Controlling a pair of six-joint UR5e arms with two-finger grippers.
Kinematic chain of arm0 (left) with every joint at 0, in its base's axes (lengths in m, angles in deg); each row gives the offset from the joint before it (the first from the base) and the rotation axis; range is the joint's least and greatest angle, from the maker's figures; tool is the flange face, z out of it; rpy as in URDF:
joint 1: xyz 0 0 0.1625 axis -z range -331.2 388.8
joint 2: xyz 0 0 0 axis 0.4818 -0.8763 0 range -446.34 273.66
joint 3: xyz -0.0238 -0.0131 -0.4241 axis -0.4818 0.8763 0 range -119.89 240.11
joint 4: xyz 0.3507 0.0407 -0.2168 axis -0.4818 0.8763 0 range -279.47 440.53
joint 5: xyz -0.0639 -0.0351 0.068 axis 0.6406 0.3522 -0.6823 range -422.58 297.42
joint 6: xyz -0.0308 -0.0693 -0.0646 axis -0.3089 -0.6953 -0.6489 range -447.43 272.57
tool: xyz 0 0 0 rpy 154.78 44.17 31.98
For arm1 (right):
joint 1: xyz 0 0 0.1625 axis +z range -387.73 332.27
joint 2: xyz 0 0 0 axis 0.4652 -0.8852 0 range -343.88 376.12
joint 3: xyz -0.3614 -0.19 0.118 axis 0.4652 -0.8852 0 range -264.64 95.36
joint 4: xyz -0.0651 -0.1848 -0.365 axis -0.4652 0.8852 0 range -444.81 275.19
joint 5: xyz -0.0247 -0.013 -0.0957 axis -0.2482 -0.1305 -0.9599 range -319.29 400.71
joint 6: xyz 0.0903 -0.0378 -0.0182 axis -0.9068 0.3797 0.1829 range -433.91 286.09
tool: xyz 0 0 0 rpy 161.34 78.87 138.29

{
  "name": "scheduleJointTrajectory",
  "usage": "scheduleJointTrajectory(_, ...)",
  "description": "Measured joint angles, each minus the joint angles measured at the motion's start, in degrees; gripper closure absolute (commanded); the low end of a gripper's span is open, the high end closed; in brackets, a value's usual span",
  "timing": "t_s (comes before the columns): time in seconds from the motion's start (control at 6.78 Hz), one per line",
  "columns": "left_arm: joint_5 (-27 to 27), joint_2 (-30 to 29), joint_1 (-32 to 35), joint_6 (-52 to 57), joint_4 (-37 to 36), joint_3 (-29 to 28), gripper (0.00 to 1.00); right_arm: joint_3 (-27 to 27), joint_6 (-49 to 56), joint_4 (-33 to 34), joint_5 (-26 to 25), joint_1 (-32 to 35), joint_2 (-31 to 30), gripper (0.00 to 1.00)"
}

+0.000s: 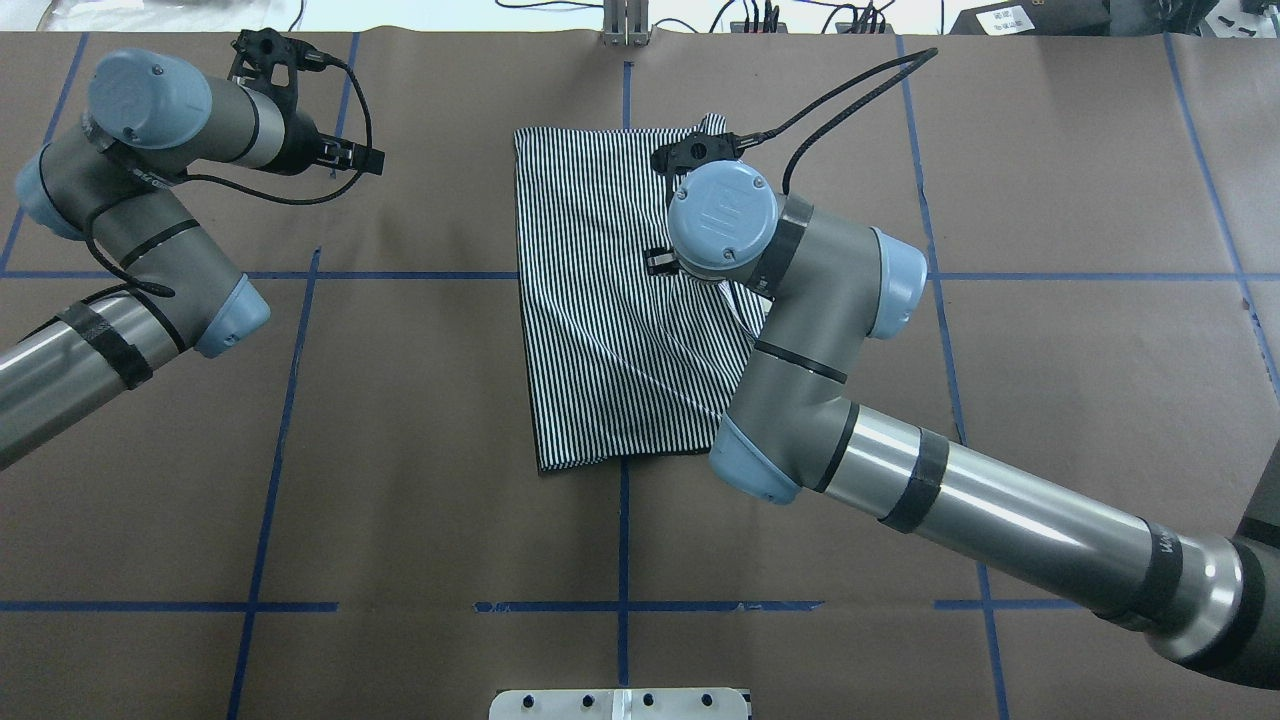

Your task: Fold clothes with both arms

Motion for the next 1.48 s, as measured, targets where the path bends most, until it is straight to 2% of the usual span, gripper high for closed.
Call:
scheduleJointTrajectory(0.44,0.3,0.0,-0.1,-0.5,-0.1,0.0,0.0,-4.3,4.7,-0.1,1.1,0.3,1.3,0.6)
scheduleJointTrajectory(0.59,0.4,0.0,-0.1,-0.6,-0.1,0.0,0.0,-4.5,5.3,-0.1,1.2,0.3,1.2,0.7)
scheduleJointTrajectory(0.74,0.5,0.0,-0.1,-0.6,-0.1,0.0,0.0,-4.6,5.6,0.0,1.3,0.3,1.0,1.0)
scheduleJointTrajectory(1.48,0.4,0.0,-0.1,-0.6,0.0,0.0,0.0,-3.8,6.1,-0.3,2.4,0.9,-0.9,1.0)
